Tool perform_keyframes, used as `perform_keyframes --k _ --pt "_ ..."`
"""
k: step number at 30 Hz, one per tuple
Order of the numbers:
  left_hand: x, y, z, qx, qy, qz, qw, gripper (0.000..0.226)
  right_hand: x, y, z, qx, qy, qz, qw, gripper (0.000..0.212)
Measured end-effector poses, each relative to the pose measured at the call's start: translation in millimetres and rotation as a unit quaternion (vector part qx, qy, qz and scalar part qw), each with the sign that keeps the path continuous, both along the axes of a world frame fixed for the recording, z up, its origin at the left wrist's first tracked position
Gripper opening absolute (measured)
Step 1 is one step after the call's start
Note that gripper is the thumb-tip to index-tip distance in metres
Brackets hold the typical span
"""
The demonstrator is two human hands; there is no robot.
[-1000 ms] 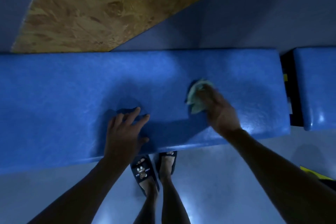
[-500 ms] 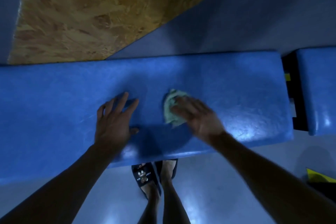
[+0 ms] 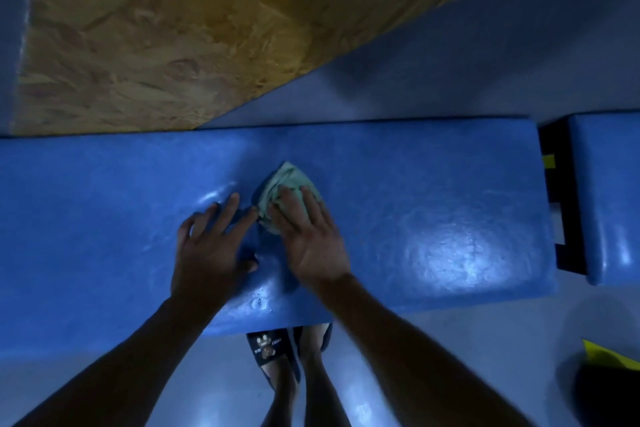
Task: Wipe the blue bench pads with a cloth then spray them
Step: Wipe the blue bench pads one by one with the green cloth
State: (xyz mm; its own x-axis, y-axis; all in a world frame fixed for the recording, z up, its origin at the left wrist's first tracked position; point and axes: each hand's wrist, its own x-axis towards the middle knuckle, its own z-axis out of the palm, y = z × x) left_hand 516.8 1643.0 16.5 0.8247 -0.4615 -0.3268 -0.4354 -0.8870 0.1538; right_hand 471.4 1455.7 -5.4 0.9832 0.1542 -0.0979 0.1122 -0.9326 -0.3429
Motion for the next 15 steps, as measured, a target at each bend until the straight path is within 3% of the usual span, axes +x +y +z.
perform_keyframes --k 2,3,5,8,10,12,15 --pt "1.1 -4.8 4.8 0.025 0.010 0.004 1.000 0.098 6.7 -57.8 -2.6 -0.022 -0.025 0.071 0.997 0.049" --pt "1.3 -6.7 6.7 0.036 0.012 0.005 0.999 0.098 9.1 -92.5 -5.6 -0.019 -0.030 0.042 0.999 0.048" --pt "0.9 -7.5 6.9 0.042 0.012 0.004 0.999 0.100 12.9 -158.2 -2.6 -0.017 0.000 -0.114 0.993 0.048" --pt "-0.1 -6.1 2.0 0.037 0.018 0.008 0.999 0.104 21.6 -199.4 11.1 -0.037 0.060 -0.377 0.924 0.062" --pt "-0.3 -6.6 -0.5 0.040 0.027 0.010 0.999 0.104 37.7 -175.5 6.5 -0.055 0.079 -0.452 0.887 0.067" --pt "-0.9 -8.0 -2.1 0.044 0.030 0.015 0.998 0.104 56.2 -131.3 0.7 -0.051 0.085 -0.436 0.894 0.063" --pt "-0.2 -8.3 -4.1 0.041 0.035 0.022 0.998 0.104 86.1 -57.3 -1.1 -0.028 0.051 -0.324 0.944 0.050"
